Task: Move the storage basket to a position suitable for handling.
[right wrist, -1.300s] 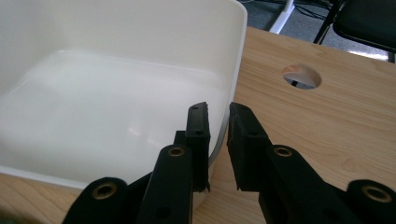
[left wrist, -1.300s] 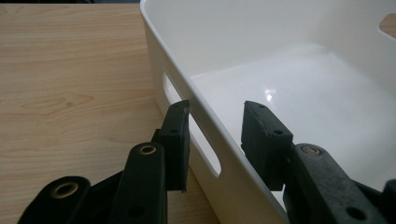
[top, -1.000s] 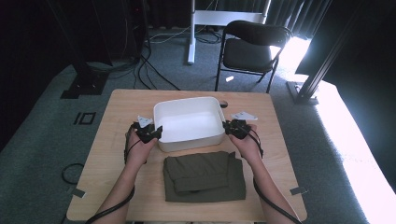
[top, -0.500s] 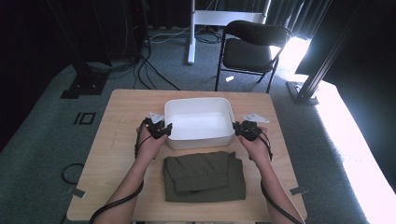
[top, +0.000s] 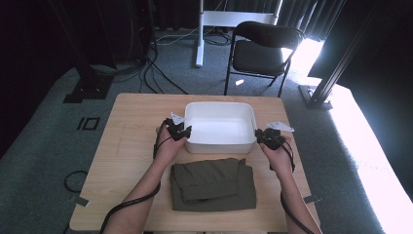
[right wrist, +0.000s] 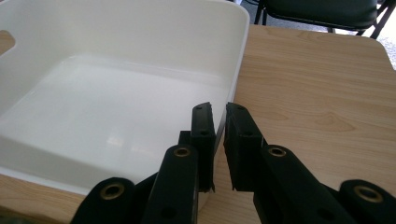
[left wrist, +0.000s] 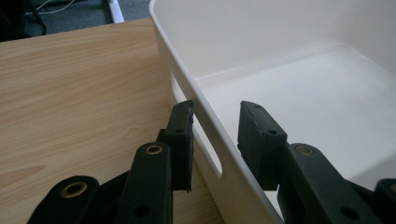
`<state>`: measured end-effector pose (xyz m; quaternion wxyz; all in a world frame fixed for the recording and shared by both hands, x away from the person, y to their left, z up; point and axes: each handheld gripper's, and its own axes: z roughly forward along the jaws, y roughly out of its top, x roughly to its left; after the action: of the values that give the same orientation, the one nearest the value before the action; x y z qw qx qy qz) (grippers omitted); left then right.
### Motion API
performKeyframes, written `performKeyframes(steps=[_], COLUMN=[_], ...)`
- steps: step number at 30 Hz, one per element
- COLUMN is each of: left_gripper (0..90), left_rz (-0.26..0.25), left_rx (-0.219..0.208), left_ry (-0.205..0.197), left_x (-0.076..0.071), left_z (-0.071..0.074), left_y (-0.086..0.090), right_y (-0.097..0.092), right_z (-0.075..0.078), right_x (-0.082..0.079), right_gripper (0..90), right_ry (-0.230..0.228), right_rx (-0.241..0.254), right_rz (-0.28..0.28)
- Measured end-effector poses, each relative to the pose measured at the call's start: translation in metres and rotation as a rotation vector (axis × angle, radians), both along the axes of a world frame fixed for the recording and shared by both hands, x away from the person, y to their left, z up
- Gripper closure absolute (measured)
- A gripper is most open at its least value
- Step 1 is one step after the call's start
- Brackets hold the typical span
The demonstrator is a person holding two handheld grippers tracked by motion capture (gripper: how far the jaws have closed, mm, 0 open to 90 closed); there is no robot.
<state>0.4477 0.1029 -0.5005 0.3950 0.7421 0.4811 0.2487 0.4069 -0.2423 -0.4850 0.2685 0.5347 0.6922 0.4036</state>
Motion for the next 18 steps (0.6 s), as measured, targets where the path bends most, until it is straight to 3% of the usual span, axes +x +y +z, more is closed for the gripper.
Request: performKeyframes(steps=[18], left_gripper=[68.7], left_rz=[-0.042], left_rx=[0.011], left_ry=[0.010], left_x=[0.015], left_z=[0.001], left_y=[-0.036], right_y=[-0.036], right_z=[0.000], right_x=[0.001], right_gripper=[83.2], right_ry=[0.012], right_rx=[0.020], right_rz=[-0.056])
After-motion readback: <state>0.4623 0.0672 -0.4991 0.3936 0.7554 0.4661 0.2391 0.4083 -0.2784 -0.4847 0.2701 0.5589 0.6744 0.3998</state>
